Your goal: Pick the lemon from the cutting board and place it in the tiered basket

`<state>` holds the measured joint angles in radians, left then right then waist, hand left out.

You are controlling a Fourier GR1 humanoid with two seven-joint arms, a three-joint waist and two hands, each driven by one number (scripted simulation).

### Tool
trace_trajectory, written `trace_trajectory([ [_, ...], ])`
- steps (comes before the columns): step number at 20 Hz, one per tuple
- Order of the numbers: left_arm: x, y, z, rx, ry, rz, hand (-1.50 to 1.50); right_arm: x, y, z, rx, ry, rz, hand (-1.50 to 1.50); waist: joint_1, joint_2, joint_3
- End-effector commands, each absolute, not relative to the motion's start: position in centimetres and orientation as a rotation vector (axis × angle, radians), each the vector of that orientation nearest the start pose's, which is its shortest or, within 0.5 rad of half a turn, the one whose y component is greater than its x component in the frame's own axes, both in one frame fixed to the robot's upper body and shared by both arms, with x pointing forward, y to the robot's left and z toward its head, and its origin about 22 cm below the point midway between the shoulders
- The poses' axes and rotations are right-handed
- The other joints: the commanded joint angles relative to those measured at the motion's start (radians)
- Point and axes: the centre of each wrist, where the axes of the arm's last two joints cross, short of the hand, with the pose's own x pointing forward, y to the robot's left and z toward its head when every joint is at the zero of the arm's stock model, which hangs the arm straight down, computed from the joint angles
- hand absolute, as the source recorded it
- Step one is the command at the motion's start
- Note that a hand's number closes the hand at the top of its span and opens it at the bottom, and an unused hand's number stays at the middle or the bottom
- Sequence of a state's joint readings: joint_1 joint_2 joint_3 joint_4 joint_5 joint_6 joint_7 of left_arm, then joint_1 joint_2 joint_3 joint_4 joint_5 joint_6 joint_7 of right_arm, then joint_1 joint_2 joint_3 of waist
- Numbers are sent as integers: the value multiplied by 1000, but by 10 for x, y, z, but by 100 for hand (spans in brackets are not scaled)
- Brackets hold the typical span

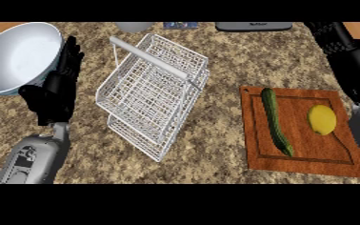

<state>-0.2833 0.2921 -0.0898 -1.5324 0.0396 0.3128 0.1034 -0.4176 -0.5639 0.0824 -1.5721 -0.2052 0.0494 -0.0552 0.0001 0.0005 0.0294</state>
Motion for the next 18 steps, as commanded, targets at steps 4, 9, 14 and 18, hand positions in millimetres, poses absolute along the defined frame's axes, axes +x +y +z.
trace_trajectory([
  [4,285,254,65,342,-1758,-357,0,330,-282,162,-14,-1990,316,150,10,-1,-29],
  [9,279,263,61,368,-1745,-432,0,314,-372,99,-647,-1603,-164,150,-26,9,-29],
  [14,258,261,65,300,-1741,-513,0,323,-331,98,-681,-1690,-232,-150,7,-3,-29],
  [18,260,275,54,318,-1734,-466,0,306,-334,137,-688,-1487,37,-150,-11,-10,-33],
])
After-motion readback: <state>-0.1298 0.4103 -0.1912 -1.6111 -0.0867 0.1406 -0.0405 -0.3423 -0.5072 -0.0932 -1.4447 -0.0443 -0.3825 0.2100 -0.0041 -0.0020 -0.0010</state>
